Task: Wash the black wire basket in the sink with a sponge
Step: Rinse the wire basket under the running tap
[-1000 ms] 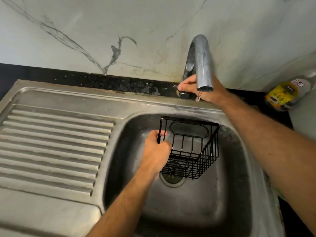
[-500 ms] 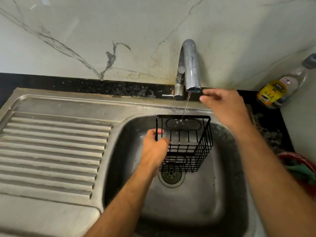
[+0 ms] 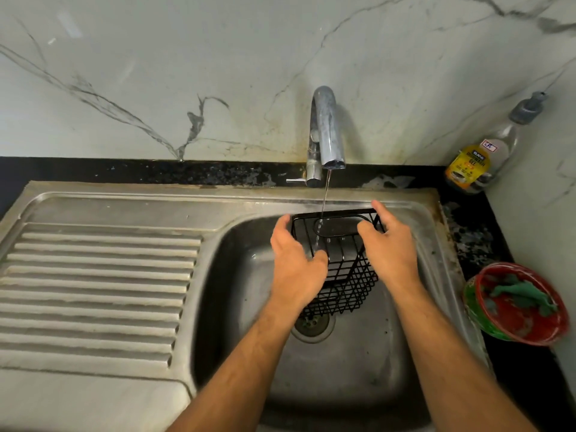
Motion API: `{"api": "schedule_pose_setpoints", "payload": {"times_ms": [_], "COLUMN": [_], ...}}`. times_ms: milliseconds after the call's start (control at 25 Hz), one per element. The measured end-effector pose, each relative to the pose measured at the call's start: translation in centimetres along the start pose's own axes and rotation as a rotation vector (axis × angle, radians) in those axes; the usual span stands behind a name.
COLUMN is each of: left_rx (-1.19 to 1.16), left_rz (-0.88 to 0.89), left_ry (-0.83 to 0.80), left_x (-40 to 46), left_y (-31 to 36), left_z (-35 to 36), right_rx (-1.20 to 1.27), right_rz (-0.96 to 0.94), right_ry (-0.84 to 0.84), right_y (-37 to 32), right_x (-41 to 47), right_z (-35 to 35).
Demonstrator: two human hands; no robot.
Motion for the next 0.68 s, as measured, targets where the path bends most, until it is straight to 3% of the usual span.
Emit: {"api": "schedule_pose_setpoints", "payload": {"times_ms": [120, 680], "left_rx": [0.073, 0.025], "left_rz": [0.089, 0.165], "left_ry": [0.003, -0.039], "left_x": [-0.1, 0.4], "left_y": [0.4, 1.2], "left_z": [0.6, 1.2], "right_rx": [-0.016, 0.018], "right_rz": [-0.001, 0.046], "right_ry": [0.035, 0.140], "right_y": [0.5, 1.6], "right_x": [0.2, -0.3], "right_z": [-0.7, -2.3]}}
Point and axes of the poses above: each hand's wrist, its own x-axis towards the middle knuckle, its own z-axis out of the palm, y = z × x, the point moved 4 cm from there along x, towards the middle knuckle, and after that the axes turned 9 degrees about -z, right-handed, at the moved point
